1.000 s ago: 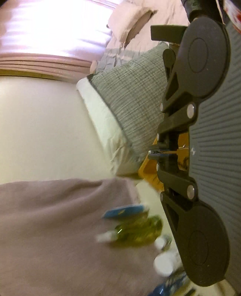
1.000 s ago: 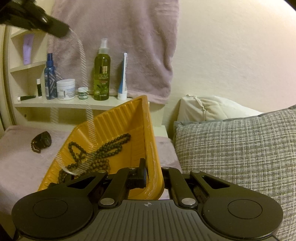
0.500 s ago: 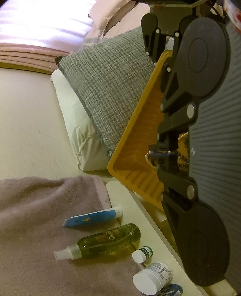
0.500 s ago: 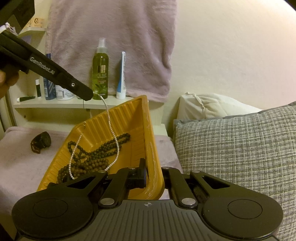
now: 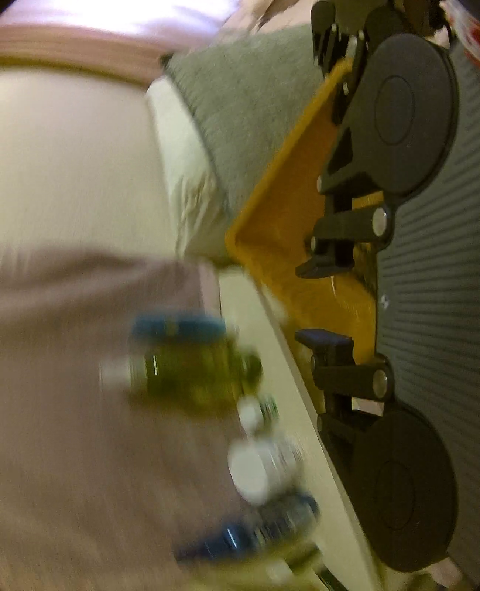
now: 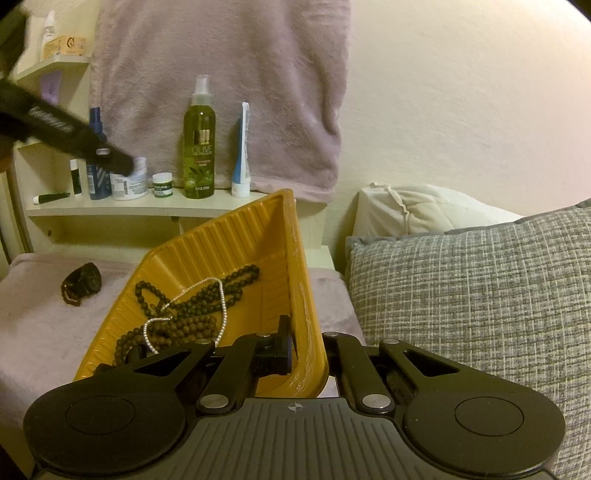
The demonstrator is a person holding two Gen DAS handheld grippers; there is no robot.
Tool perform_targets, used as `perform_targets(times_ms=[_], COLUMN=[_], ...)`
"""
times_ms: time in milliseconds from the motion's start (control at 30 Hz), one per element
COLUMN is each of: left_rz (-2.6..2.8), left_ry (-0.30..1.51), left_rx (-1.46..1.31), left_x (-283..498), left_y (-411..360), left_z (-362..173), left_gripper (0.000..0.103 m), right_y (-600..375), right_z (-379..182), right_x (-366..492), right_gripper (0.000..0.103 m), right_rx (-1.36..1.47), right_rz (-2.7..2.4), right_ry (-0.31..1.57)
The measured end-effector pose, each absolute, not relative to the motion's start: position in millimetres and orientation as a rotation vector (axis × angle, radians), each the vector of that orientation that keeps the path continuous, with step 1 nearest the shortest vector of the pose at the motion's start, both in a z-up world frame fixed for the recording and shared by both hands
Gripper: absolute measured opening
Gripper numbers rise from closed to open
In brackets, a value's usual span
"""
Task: Organize jewelry
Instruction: 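Move the left gripper to the black watch and grasp the small brown bead bracelet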
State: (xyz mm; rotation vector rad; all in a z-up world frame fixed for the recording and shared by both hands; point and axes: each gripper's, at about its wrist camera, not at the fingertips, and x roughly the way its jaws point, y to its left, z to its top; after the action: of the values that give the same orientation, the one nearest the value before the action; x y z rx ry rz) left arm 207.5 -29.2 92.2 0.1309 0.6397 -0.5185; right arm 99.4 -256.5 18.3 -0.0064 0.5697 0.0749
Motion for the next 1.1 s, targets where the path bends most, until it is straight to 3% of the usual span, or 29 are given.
perform_targets(times_ms=[400, 867, 1100], left_rz=[-0.144, -0.125, -0.141], left_ry=[0.678, 0.709, 0.741], left_rx=[0.065, 0.056, 0.163], left_x=[190.1, 182.9, 188.4], left_y=[86.6, 61.6, 52.0], left_z=[38.5, -32.8, -47.0], left_gripper=[0.033, 0.036, 0.029], right_y=[-256.4, -257.0, -257.9], right_z=[16.9, 16.3, 15.2], right_x=[99.0, 103.0, 103.8], right_gripper=[0.005, 0.005, 0.005], right_rx=[-0.006, -0.028, -0.031], right_rz=[0.068, 0.066, 0.063], right_ry=[0.577, 0.590, 0.591])
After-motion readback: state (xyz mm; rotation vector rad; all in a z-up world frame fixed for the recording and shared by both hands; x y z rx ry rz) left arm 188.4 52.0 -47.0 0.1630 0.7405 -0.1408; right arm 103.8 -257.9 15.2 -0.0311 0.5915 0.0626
